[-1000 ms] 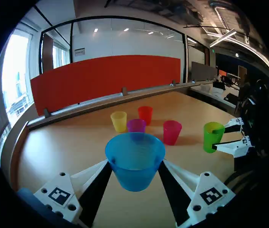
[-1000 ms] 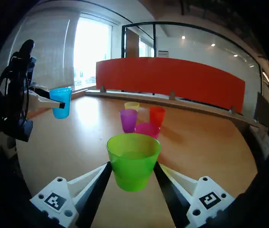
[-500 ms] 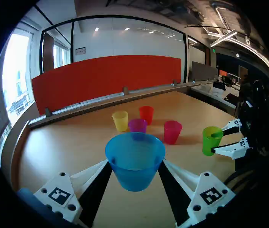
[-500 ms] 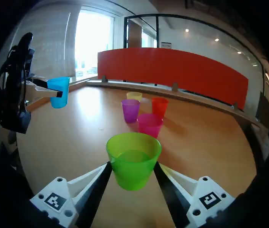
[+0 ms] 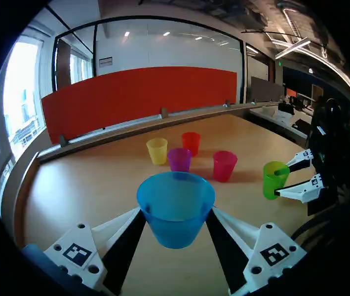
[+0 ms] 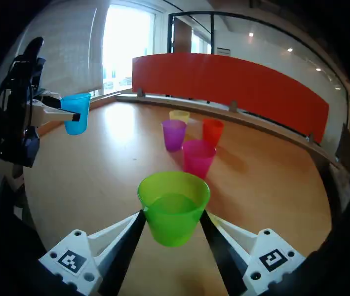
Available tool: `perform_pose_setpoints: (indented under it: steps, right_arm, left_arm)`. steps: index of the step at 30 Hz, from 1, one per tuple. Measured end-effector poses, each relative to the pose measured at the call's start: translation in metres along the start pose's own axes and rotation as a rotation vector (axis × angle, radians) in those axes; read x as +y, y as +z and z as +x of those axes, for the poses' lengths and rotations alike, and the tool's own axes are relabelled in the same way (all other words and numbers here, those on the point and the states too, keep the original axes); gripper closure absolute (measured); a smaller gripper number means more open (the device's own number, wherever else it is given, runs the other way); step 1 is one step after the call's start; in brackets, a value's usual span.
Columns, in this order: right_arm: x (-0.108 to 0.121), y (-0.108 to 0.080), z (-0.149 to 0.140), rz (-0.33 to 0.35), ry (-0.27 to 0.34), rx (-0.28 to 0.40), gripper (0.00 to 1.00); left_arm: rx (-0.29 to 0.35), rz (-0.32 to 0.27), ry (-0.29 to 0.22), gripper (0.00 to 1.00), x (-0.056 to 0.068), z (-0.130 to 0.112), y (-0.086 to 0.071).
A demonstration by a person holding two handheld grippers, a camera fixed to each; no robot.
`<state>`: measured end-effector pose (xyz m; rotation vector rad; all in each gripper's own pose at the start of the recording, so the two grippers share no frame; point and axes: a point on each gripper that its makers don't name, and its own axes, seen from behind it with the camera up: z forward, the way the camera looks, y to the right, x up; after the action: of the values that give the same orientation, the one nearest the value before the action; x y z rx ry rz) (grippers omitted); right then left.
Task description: Pour water
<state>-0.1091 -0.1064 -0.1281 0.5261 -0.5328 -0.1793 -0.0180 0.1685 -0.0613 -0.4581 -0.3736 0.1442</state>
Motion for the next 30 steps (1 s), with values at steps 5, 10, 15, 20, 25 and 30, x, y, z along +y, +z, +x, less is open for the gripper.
perform_pose_setpoints:
  steps: [5, 10, 15, 20, 25, 30]
  right_arm:
    - [0.003, 0.004, -0.004, 0.011, -0.015, -0.02, 0.16]
    - [0.005, 0.009, -0.01, 0.023, -0.026, -0.043, 0.16]
    - [0.005, 0.012, -0.015, 0.036, -0.042, -0.063, 0.16]
    - [0.007, 0.014, -0.018, 0.044, -0.055, -0.081, 0.16]
    - [0.01, 0.017, -0.021, 0.054, -0.07, -0.098, 0.16]
    - [0.011, 0.02, -0.022, 0.064, -0.085, -0.111, 0.16]
  left_arm:
    - [-0.003, -0.002, -0.005, 0.19, -0.001, -0.002, 0.002]
    - [-0.008, -0.007, 0.001, 0.19, -0.001, -0.004, 0.005]
    - [-0.016, -0.013, 0.0, 0.19, 0.0, -0.008, 0.011]
    - [-0.019, -0.014, -0.01, 0.19, -0.001, -0.011, 0.015]
    - [-0.02, -0.015, -0.014, 0.19, -0.003, -0.012, 0.018]
    - [-0.023, -0.016, -0.016, 0.19, -0.003, -0.013, 0.02]
